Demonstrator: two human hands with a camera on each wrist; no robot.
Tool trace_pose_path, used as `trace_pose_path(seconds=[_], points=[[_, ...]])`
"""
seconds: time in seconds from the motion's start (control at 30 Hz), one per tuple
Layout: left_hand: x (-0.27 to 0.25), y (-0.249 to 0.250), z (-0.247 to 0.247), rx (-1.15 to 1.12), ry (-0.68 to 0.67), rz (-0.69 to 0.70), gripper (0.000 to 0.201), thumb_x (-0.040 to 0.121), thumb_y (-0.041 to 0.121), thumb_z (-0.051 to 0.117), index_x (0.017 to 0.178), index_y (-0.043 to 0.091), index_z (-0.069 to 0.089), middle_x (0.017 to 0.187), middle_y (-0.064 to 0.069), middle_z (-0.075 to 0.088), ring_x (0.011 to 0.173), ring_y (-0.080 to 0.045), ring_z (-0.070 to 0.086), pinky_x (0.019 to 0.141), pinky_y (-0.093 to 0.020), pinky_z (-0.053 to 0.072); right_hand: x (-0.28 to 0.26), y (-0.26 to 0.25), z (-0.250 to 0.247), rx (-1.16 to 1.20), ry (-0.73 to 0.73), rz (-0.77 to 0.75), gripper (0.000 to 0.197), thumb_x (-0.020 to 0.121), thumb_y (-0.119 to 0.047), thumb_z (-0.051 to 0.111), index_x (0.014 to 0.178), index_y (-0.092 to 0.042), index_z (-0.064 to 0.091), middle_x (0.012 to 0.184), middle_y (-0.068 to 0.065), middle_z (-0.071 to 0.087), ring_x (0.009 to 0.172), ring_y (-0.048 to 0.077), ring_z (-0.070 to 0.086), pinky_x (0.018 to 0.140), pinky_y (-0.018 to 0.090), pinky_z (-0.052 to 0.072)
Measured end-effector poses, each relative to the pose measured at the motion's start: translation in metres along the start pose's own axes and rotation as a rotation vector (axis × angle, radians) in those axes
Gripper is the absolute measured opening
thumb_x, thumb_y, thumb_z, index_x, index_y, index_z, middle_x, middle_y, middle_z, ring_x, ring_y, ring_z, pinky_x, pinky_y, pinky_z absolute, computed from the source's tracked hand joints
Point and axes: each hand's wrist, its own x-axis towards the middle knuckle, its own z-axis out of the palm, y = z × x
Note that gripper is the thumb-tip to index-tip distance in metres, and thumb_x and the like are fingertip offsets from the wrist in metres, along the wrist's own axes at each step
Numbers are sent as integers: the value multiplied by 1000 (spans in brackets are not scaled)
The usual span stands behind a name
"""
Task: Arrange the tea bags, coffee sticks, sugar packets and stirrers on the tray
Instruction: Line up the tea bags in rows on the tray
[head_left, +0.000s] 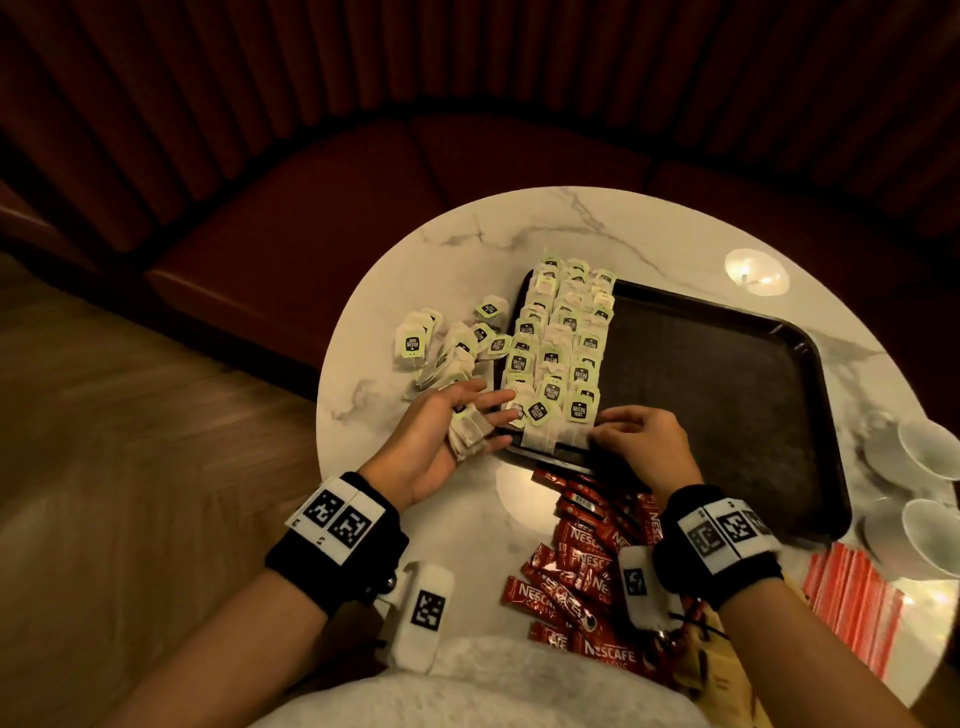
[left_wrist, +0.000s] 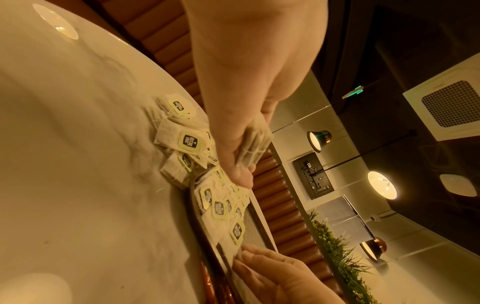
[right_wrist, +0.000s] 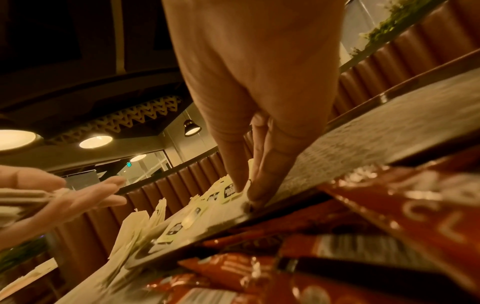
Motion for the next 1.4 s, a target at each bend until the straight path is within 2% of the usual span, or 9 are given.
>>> trace_pose_path(seconds=[0.13,0.27,0.37,0.47,0.57,0.7,0.9,1.1,1.4], points=[[-1,1,5,48,-10,-10,32,101,19,45,131,10,49,114,-9,71,105,-29,67,78,-48,57,-12,-10,1,26,16,-104,12,89,-17,70,99,-24,68,99,-1,72,94,13,69,91,36,57],[-1,0,14,101,-16,-17,33,97,22,50,127,9,57,121,-10,67,108,-22,62,91,-40,50,-42,-34,14,269,-232,-157,14,94,-20,63,105,-15,69,99,4,74,94,18,72,85,28,58],[-4,0,23,51,-101,-32,38,82,23,60,117,8,63,124,-7,62,95,-19,64,81,-33,53,-56,-45,29,304,-382,-193,19,93,-23,63,106,-12,71,96,4,76,89,19,72,83,28,58],[-7,-1,27,70,-189,-37,49,76,26,60,122,11,63,118,-3,65,87,-19,69,76,-33,55,-60,-50,39,341,-429,-199,20,91,-22,67,106,-9,71,97,11,75,90,27,70,91,43,54],[-6,-2,26,67,-204,-14,50,79,30,60,126,13,61,127,-2,61,92,-15,69,71,-31,56,-63,-50,39,355,-405,-223,18,88,-19,69,102,-7,72,98,15,74,94,33,70,94,49,52],[-4,-2,22,61,-253,-1,42,82,35,58,117,12,63,115,-9,68,94,-17,68,82,-36,55,-63,-52,30,442,-328,-221,19,87,-11,70,104,-2,73,101,13,75,92,26,72,82,31,59],[-1,-6,17,201,-118,171,14,86,15,68,100,18,66,107,-5,72,87,-14,67,60,-24,48,-58,-48,15,440,-182,-291,26,78,-18,77,102,-8,74,96,8,75,83,12,69,77,25,56],[0,-7,19,287,-105,232,13,77,16,73,88,23,71,95,4,70,96,-13,58,70,-26,39,-58,-45,8,469,-117,-345,16,84,-11,72,99,-12,75,95,3,77,89,8,70,77,18,53],[1,-11,19,342,-185,233,22,71,24,77,93,23,77,105,-6,72,100,-21,61,79,-32,42,-56,-39,-7,404,-163,-356,19,84,-9,71,102,-6,74,98,10,76,89,15,70,78,22,56]])
